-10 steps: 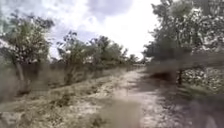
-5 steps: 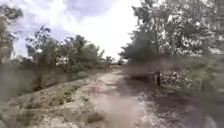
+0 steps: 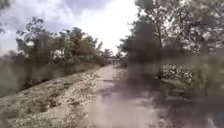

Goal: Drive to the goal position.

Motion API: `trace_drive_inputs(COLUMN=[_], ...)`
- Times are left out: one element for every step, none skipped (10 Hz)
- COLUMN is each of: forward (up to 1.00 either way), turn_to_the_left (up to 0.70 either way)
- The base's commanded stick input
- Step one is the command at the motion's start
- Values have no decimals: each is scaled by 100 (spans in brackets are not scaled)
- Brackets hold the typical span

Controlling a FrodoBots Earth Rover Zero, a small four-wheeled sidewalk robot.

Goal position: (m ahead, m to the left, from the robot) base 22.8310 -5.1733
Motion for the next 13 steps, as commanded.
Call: trace_drive_inputs(forward=[70, 70, 70, 70, 70, 70, 70, 70, 70, 70, 70, 70, 70], turn_to_the_left=[34, 35, 33, 4, 0, 0, 0, 0, 0, 0, 0, 0, 0])
